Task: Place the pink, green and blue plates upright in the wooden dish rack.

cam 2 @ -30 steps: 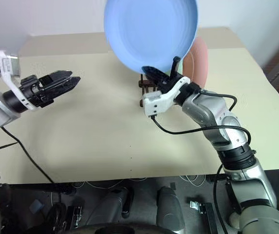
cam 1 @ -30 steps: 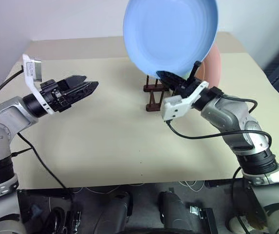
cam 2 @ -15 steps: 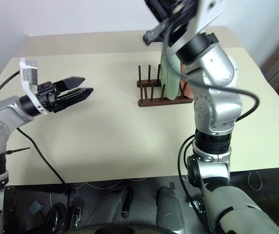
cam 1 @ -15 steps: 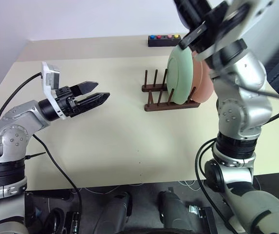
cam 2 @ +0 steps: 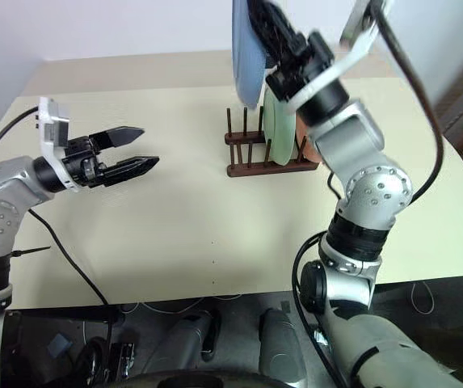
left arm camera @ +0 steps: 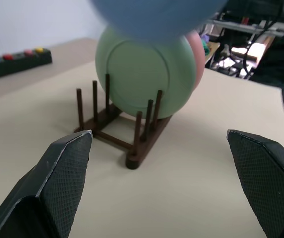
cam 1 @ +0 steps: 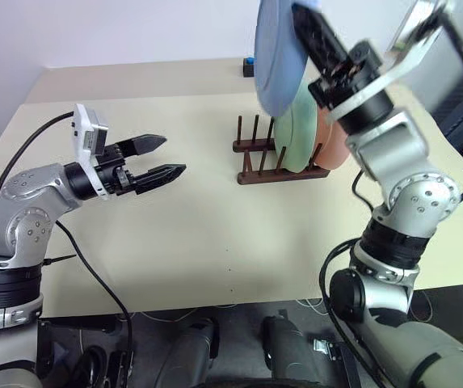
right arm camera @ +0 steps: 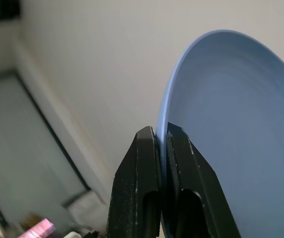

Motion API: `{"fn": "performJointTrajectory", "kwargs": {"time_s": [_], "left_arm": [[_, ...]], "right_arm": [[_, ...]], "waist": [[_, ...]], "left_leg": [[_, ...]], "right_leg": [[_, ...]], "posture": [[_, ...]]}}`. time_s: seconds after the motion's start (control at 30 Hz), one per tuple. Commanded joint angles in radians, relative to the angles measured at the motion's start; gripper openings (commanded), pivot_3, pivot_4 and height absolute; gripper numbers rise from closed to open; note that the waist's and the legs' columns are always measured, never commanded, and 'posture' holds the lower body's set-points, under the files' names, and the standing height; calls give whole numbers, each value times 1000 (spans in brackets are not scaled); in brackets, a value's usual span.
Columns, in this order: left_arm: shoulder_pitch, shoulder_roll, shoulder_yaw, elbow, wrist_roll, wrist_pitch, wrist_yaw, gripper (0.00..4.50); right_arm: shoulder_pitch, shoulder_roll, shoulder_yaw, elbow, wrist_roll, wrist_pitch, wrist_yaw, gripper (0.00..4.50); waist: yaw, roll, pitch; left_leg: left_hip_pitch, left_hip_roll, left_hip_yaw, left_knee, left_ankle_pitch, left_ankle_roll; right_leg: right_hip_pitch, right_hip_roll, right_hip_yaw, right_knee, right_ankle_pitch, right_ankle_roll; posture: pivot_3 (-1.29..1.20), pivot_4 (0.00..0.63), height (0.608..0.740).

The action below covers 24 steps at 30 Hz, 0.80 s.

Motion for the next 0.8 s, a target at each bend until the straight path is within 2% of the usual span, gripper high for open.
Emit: {"fn": "performJointTrajectory", "kwargs": {"time_s": [0.03,0.2,0.43,0.8], "left_arm": [[4,0,21,-26,41,-87,-3,4471],[5,-46,60,-22,-25,-77,14,4471],[14,-56,86,-39,-122,3,33,4471],[30,-67,81,-72,-129,1,53,4471]], "right_arm": [[-1,14,1,-13,97,-22,-26,0],[7,6,57,-7,83,-37,-19,0],[25,-6,98,-2,74,-55,-16,0],[44,-37,124,68,-19,-84,44,0]], "waist": [[-1,1,0],[-2,1,0],[-2,1,0],[-1,1,0]], "left_leg": [[0,0,1,0,0,0],[0,1,1,-2,0,-1],[0,2,1,-2,0,-1],[0,2,2,-2,1,-1]], "right_leg": [[0,0,0,0,0,0],[-2,1,1,0,0,0],[-2,1,1,0,1,0],[-2,1,1,0,1,-1]], "posture": [[0,150,740],[0,150,740],[0,150,740],[0,150,740]]}}
